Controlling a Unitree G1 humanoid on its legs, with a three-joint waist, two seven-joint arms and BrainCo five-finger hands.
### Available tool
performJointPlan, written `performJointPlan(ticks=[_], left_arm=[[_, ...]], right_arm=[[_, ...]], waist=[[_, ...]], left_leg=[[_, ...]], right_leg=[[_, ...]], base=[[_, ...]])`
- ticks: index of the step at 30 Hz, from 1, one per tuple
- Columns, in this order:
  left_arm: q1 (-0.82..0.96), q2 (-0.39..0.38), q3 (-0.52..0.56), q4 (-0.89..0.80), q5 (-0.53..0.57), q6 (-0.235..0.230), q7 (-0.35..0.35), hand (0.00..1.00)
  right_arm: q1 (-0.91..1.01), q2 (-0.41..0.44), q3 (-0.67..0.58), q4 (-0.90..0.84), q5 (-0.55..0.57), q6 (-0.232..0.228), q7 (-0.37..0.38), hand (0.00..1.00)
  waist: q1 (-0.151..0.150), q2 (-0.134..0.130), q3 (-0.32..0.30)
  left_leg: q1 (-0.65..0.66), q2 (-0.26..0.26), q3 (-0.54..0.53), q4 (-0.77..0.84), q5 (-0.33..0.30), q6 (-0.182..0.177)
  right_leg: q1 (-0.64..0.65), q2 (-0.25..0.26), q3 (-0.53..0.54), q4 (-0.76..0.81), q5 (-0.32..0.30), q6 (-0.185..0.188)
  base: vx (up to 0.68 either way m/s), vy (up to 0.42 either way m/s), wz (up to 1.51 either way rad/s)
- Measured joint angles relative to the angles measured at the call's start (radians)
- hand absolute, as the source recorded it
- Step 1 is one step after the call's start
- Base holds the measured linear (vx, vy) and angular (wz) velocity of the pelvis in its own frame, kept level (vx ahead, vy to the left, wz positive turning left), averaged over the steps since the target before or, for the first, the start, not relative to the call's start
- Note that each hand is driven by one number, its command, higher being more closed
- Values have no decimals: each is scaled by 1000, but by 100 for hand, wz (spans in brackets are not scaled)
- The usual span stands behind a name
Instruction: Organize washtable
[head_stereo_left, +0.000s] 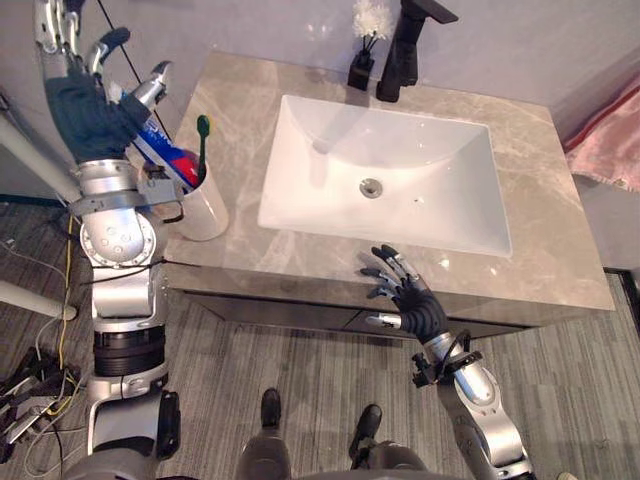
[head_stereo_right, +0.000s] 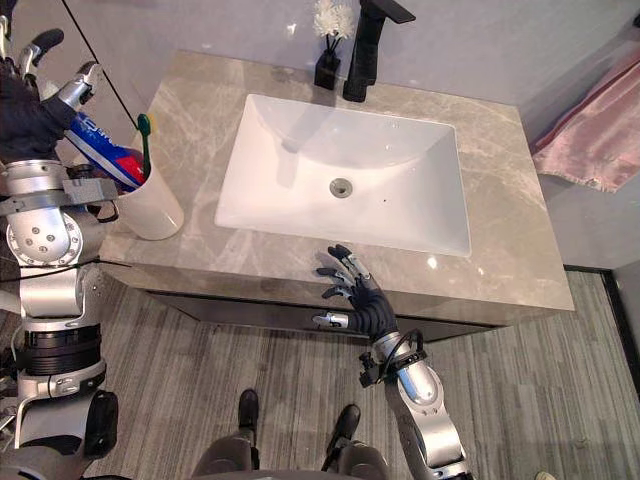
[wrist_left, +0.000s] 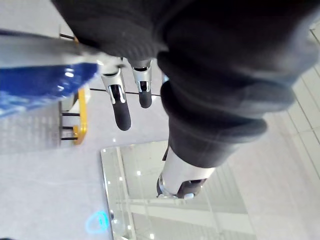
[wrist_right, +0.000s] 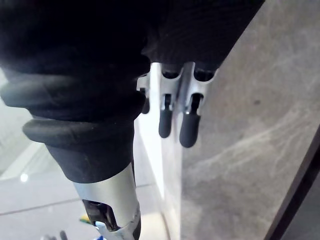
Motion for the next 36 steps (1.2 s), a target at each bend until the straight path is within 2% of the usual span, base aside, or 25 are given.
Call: performJointPlan(ticks=[3, 6, 8, 10, 14, 15, 18, 21, 22, 23, 24, 26, 29, 36], left_arm=[[6, 26, 0, -26, -5, -11, -1, 0], [6, 87, 18, -29, -14, -18, -10, 0], [9, 119, 62, -53, -17, -21, -16, 0], [26, 162, 128, -98, -37, -49, -16, 0], [105, 240, 241, -141, -76, -87, -16, 0], [131, 249, 265, -145, -80, -96, -18, 100], [204, 255, 319, -156, -100, -100, -21, 100], [365, 196, 373, -235, -115, -99, -42, 100], [426, 133, 375, -283, -115, -99, -62, 100], [496, 62, 374, -326, -115, -99, -79, 100], [532, 22, 372, -342, -115, -99, -89, 100], [645, -125, 334, -372, -124, -94, -123, 100], [752, -244, 243, -390, -152, -80, -161, 100], [785, -302, 101, -407, -150, -39, -234, 100]], right_arm=[[-3, 0, 0, 17, 0, 0, 1, 0], [-7, -1, 0, 37, 0, 0, 3, 0], [-6, -1, 0, 45, 0, 2, 3, 0], [3, -3, -1, 46, 0, 3, 5, 0], [35, -3, -9, 48, 0, 6, 21, 0], [36, -2, -9, 53, -1, 6, 22, 0], [42, 1, -10, 67, -8, 7, 23, 0], [69, 23, -19, 66, -16, 7, 32, 0], [81, 33, -27, 67, -18, 8, 38, 0], [85, 43, -32, 67, -18, 8, 40, 0], [86, 50, -34, 67, -18, 9, 40, 0], [94, 61, -34, 67, -19, 10, 40, 0], [94, 71, -33, 67, -20, 21, 42, 0], [87, 75, -46, 66, -40, 22, 42, 0]], waist=[[0, 22, -13], [1, 46, -29], [1, 55, -35], [5, 62, -49], [29, 78, -84], [30, 81, -93], [34, 85, -109], [43, 85, -127], [55, 85, -128], [56, 85, -128], [56, 85, -128], [55, 84, -129], [58, 83, -132], [54, 80, -130]], left_leg=[[4, -1, 0, 0, 0, 0], [11, -1, 0, -1, 1, 0], [21, -1, 0, -1, 0, 0], [21, -1, 0, -1, 0, 0], [23, -2, -12, -2, 0, 0], [21, -2, -16, -4, 1, 0], [22, -4, -31, -6, 1, 0], [22, -6, -34, -7, 0, 0], [22, -6, -35, -7, 0, 0], [21, -7, -39, -7, 1, 0], [21, -7, -42, -7, 1, 0], [21, -7, -55, -7, 1, -1], [20, -8, -61, -7, 2, -2], [-5, -8, -83, -7, 9, -5]], right_leg=[[4, -1, -6, 0, 0, 0], [11, -1, -7, -1, 0, 0], [23, -1, -8, -4, -1, 0], [25, 0, -10, -7, -2, -1], [38, 2, -25, -19, -3, -3], [39, 2, -30, -19, -5, -3], [50, 1, -43, -20, -11, -6], [54, 1, -46, -27, -13, -9], [56, 1, -48, -31, -13, -9], [58, 1, -53, -31, -13, -9], [59, 1, -56, -31, -13, -9], [68, 2, -69, -32, -14, -7], [71, 1, -73, -32, -15, -6], [57, 3, -94, -30, -15, -4]], base=[[0, 0, 0], [0, 0, 0], [0, 0, 0], [0, 0, 0], [8, 2, 7], [8, 9, 17], [3, 12, 13], [2, 5, 3], [10, 13, 5], [6, 11, 7], [3, 7, 12], [7, 7, 15], [7, 14, 7], [4, 9, 8]])
